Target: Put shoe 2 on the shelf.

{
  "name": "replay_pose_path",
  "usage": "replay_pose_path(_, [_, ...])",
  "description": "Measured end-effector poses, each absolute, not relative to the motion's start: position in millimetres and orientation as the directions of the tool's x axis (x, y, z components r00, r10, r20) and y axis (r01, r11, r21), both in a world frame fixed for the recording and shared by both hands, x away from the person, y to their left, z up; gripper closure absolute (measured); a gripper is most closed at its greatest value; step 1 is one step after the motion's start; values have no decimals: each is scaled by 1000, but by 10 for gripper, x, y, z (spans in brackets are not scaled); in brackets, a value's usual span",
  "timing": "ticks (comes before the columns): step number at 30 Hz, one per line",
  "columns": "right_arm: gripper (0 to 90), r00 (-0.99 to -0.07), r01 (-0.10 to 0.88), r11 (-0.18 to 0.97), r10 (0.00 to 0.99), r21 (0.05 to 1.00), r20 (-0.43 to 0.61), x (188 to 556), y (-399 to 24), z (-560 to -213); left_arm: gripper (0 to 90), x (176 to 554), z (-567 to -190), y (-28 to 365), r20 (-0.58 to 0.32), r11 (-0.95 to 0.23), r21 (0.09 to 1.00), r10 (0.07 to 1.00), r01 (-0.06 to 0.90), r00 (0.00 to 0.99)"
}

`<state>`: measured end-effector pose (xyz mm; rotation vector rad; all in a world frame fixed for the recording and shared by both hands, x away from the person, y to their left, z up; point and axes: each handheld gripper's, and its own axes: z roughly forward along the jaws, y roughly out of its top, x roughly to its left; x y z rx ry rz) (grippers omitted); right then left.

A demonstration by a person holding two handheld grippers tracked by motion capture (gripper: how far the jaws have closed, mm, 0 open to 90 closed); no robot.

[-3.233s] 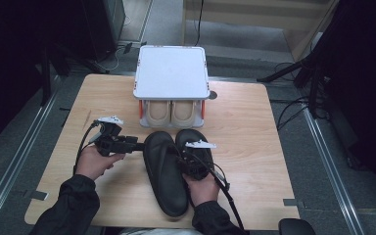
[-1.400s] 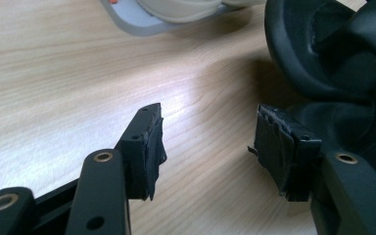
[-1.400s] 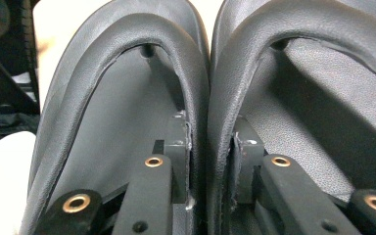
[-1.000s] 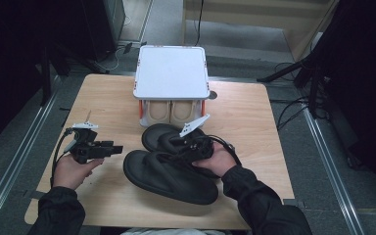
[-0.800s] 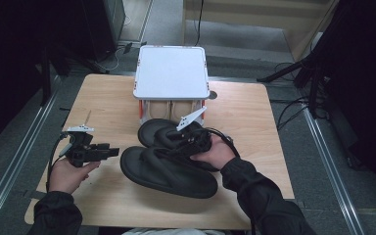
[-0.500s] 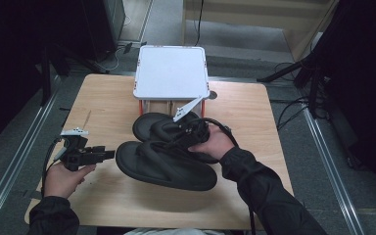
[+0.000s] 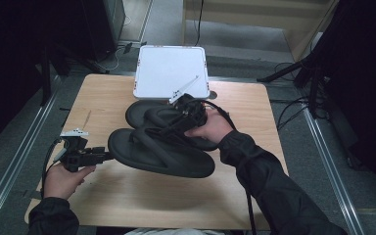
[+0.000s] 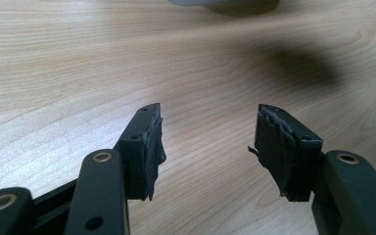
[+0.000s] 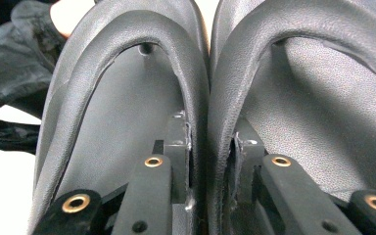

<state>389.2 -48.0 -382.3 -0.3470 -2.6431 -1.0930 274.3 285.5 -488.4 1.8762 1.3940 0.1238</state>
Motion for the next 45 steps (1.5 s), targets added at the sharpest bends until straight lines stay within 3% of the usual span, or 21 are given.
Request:
replay_pose_path(10, [749, -924, 341, 692, 119, 636, 364, 4072, -373, -3543, 444, 2745, -4889, 2840, -357, -95, 630, 846, 771, 396])
replay_pose_path(20, [748, -929, 349, 682, 161, 643, 334, 4227, -391, -3277, 445, 2755, -4893, 2833, -362, -97, 627, 842, 773, 400])
replay_pose_path(37, [749, -898, 441, 652, 329, 617, 294, 4738, -406, -3170, 444, 2767, -4909, 2808, -370, -98, 625, 836, 774, 405])
replay_pose_path(45, [749, -832, 546, 587, 465, 598, 304, 5004, -348, -3161, 444, 2768, -4904, 2811, -368, -103, 625, 836, 774, 408])
